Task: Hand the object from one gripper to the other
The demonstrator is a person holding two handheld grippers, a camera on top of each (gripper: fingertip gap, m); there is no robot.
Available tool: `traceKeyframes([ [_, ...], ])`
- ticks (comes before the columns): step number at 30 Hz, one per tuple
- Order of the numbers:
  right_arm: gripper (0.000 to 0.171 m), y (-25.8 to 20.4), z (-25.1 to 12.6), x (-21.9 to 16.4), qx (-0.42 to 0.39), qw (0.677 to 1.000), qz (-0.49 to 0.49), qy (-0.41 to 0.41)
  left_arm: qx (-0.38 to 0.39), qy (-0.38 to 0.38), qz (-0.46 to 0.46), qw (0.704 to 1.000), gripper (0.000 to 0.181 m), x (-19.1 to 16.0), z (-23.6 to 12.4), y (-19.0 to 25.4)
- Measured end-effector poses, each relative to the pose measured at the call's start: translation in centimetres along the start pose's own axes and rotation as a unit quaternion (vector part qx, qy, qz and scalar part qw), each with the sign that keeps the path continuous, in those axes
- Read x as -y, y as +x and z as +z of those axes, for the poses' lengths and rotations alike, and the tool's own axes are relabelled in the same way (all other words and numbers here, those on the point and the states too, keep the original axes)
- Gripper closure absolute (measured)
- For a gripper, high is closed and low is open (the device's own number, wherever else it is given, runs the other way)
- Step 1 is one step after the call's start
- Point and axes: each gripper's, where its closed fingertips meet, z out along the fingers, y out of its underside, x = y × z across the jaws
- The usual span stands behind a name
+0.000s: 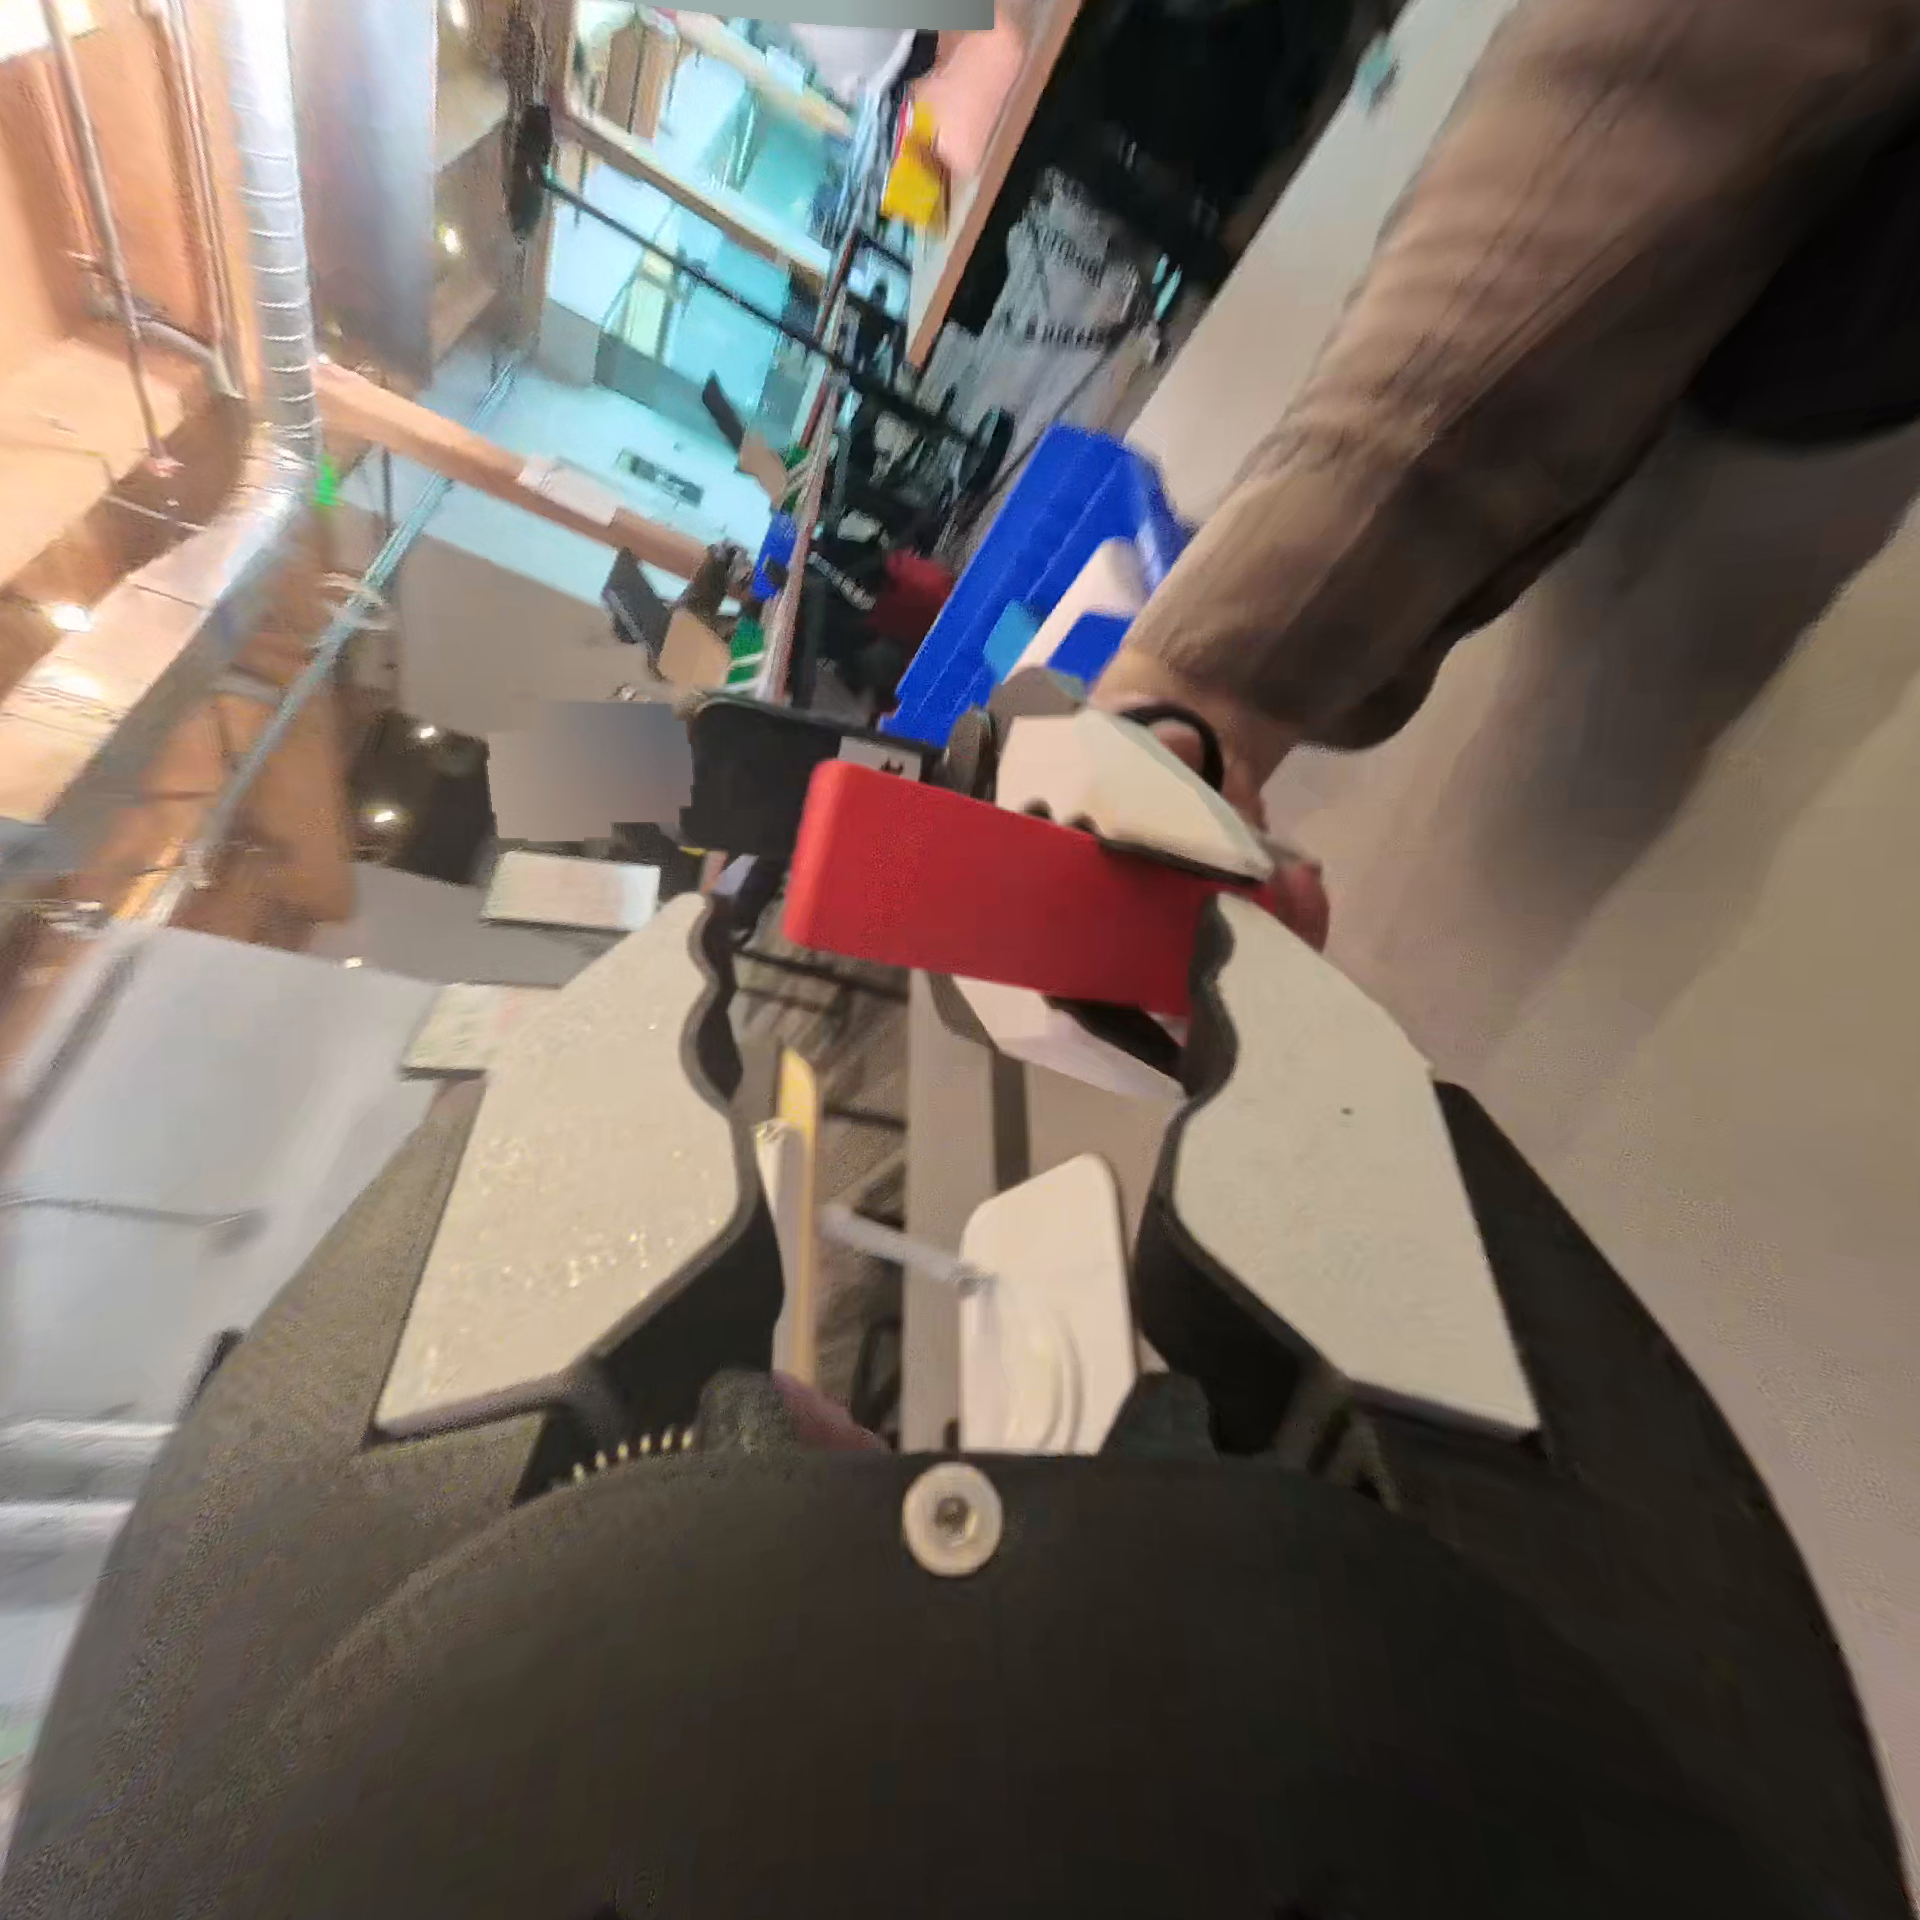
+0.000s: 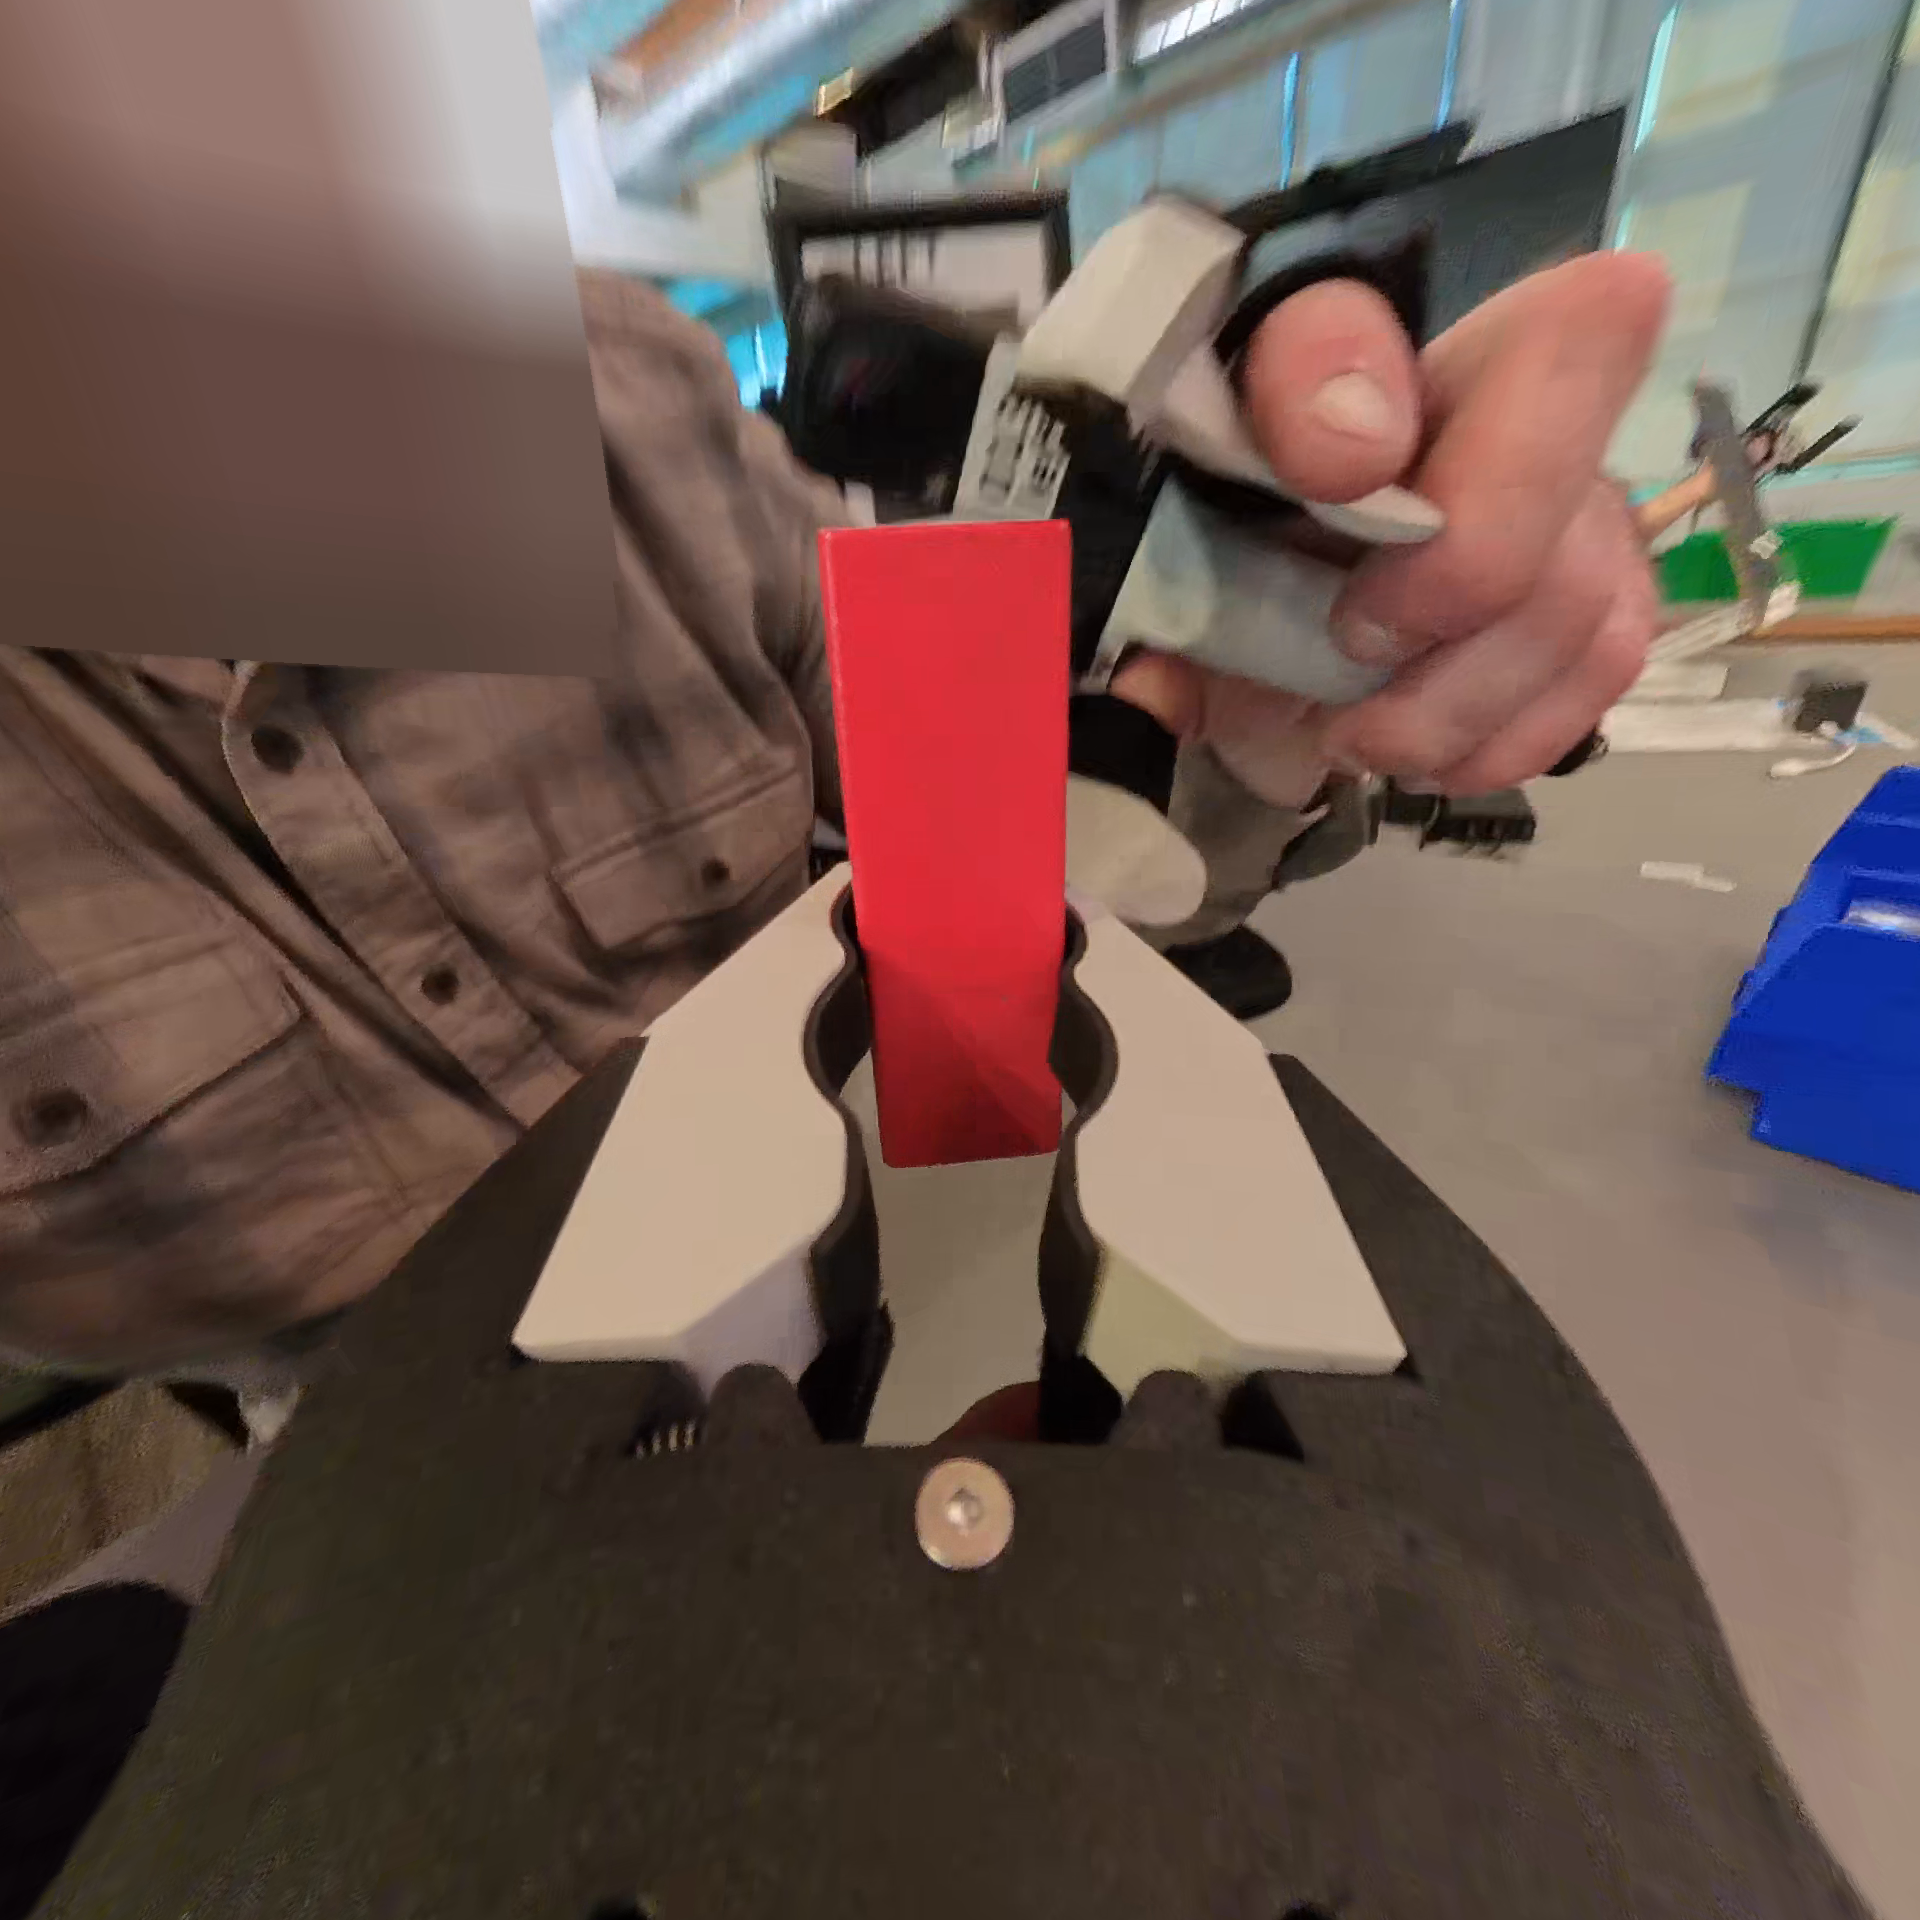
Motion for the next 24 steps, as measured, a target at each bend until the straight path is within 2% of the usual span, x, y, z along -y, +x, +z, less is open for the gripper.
traceKeyframes([
  [5,0.143,1.2,-1.9,2.6,-0.02,0.996,0.019,0.09,0.06,-0.046,0.074,0.994,0.073,-1.5,1.0,-1.0],
  [7,0.143,1.5,-2.0,2.7,-0.023,0.994,0.03,0.098,0.097,-0.056,0.108,0.988,0.061,-1.5,1.4,-1.8],
  [11,0.143,1.7,-1.0,1.9,-0.015,0.995,0.044,0.088,0.113,-0.091,0.139,0.98,0.042,-2.3,2.7,-1.5],
  [13,0.143,1.6,-0.4,1.8,-0.009,0.995,0.046,0.085,0.104,-0.11,0.143,0.978,0.041,-3.2,3.2,-1.0],
  [17,0.142,1.4,-0.1,1.7,-0.002,0.995,0.052,0.082,0.105,-0.108,0.151,0.977,0.06,-3.2,3.3,-0.9],
  [24,0.142,1.7,0.0,1.7,-0.008,0.995,0.06,0.081,0.102,-0.114,0.146,0.977,0.062,-3.4,3.1,-1.0],
])
